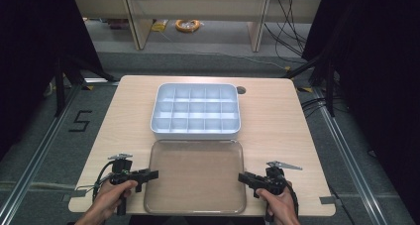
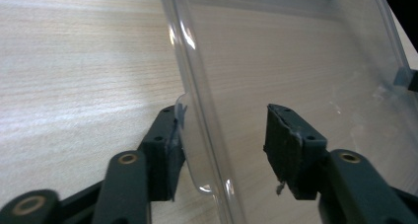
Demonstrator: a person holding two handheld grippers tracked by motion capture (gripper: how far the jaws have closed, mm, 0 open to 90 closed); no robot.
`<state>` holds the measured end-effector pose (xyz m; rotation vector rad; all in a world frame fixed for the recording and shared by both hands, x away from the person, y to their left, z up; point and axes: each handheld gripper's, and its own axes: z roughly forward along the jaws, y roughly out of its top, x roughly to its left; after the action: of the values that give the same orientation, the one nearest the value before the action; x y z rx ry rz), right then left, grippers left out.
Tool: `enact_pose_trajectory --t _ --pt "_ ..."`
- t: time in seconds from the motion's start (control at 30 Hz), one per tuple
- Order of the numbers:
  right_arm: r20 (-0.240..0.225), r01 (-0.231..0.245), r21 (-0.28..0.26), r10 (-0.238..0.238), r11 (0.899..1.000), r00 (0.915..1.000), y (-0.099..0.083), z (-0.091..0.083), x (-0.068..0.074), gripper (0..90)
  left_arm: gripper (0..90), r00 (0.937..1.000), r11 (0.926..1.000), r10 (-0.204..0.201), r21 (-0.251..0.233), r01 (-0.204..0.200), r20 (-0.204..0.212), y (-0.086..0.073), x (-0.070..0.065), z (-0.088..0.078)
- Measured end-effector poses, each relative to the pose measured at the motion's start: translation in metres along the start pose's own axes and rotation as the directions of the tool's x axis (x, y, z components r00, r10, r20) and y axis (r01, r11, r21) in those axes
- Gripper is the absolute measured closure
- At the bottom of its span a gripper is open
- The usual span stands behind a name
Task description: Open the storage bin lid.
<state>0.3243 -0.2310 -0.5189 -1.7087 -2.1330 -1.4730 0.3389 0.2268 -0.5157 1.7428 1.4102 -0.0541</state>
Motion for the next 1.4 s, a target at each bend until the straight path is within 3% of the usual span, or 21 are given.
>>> enact_pose_trajectory --t 0.1,0.17,0.2,0.23,0.27,0.33,0.4,0.47,0.67,0.7,0.77,0.8,0.83,1.0,1.03,1.07,1.1,1.17,1.23,1.3,1.4 --pt "-0.013 -0.020 0.008 0.020 1.000 0.9997 0.001 0.002 -0.001 60.8 44.1 0.9994 0.9994 -0.033 -0.009 0.033 0.006 0.001 0.001 0.000" --pt "0.001 -0.004 -0.003 0.004 1.000 1.0000 0.004 0.003 -0.003 56.5 37.5 0.9991 0.9991 -0.041 0.007 0.041 0.007 0.003 0.003 -0.002" --pt "0.015 0.020 0.003 -0.020 1.000 0.9997 0.006 0.003 -0.003 56.2 34.4 0.9987 0.9986 -0.051 -0.014 0.051 -0.005 0.004 0.002 -0.002" --pt "0.009 -0.013 -0.002 0.013 1.000 0.9999 0.007 0.002 -0.001 55.2 32.6 0.9981 0.9983 -0.050 -0.032 0.049 -0.036 0.005 0.003 -0.002" --pt "0.021 0.022 -0.022 -0.021 1.000 0.9996 0.010 0.001 -0.005 52.9 31.4 0.9976 0.9977 -0.055 -0.041 0.053 -0.042 0.006 0.005 -0.003" --pt "0.038 0.014 -0.032 -0.013 0.999 0.9992 0.011 -0.001 -0.006 52.5 31.9 0.9971 0.9963 -0.068 -0.055 0.067 -0.032 0.008 0.009 -0.005" --pt "0.033 -0.027 -0.037 0.028 0.999 0.9991 0.011 -0.004 -0.004 52.5 32.0 0.9959 0.9940 -0.075 -0.083 0.071 -0.049 0.009 0.010 -0.006" --pt "0.030 -0.011 -0.053 0.012 0.999 0.9995 0.012 -0.005 -0.003 52.1 30.8 0.9955 0.9933 -0.082 -0.085 0.078 -0.046 0.010 0.012 -0.009" --pt "0.012 0.038 -0.057 -0.037 0.998 0.9992 0.015 -0.005 0.002 46.2 31.2 0.9987 0.9928 -0.049 -0.110 0.047 -0.016 0.012 0.010 -0.011" --pt "0.022 0.091 -0.073 -0.090 0.993 0.9957 0.017 -0.005 -0.001 44.9 31.1 0.9990 0.9933 -0.044 -0.107 0.042 -0.012 0.012 0.009 -0.012" --pt "0.035 0.087 -0.081 -0.085 0.993 0.9958 0.019 -0.006 0.000 42.2 30.9 0.9997 0.9936 -0.015 -0.112 0.013 -0.018 0.012 0.006 -0.012" --pt "0.026 0.053 -0.071 -0.051 0.996 0.9984 0.019 -0.008 0.004 41.6 30.6 0.9997 0.9939 0.005 -0.110 -0.007 -0.023 0.012 0.005 -0.013" --pt "0.049 0.133 -0.105 -0.129 0.986 0.9905 0.021 -0.008 -0.002 40.3 30.2 0.9996 0.9933 0.013 -0.114 -0.016 -0.023 0.012 0.004 -0.013" --pt "0.056 0.147 -0.151 -0.140 0.978 0.9886 0.024 -0.011 0.000 35.7 28.3 0.9982 0.9916 0.052 -0.117 -0.055 -0.028 0.011 0.000 -0.013" --pt "0.070 0.179 -0.148 -0.171 0.973 0.9828 0.026 -0.013 -0.001 35.5 28.1 0.9980 0.9910 0.058 -0.120 -0.061 -0.023 0.012 0.000 -0.013" --pt "0.042 0.139 -0.163 -0.134 0.977 0.9901 0.025 -0.012 0.002 35.4 27.7 0.9973 0.9897 0.071 -0.123 -0.073 -0.022 0.012 -0.001 -0.014" --pt "0.052 0.183 -0.172 -0.176 0.968 0.9830 0.027 -0.013 -0.001 35.3 27.3 0.9971 0.9893 0.074 -0.125 -0.076 -0.021 0.012 -0.001 -0.014" --pt "0.055 0.188 -0.194 -0.181 0.963 0.9820 0.027 -0.013 0.000 34.8 26.3 0.9965 0.9879 0.081 -0.131 -0.083 -0.020 0.012 -0.002 -0.015" --pt "0.066 0.173 -0.186 -0.163 0.967 0.9843 0.027 -0.014 0.003 34.5 25.3 0.9961 0.9866 0.084 -0.138 -0.087 -0.025 0.012 -0.003 -0.014" --pt "0.035 0.174 -0.200 -0.171 0.964 0.9847 0.027 -0.014 0.003 33.9 24.1 0.9960 0.9875 0.089 -0.130 -0.090 -0.014 0.012 -0.003 -0.014" --pt "0.037 0.194 -0.204 -0.190 0.960 0.9811 0.027 -0.014 0.003 32.3 21.5 0.9938 0.9846 0.111 -0.135 -0.111 -0.010 0.011 -0.005 -0.014"
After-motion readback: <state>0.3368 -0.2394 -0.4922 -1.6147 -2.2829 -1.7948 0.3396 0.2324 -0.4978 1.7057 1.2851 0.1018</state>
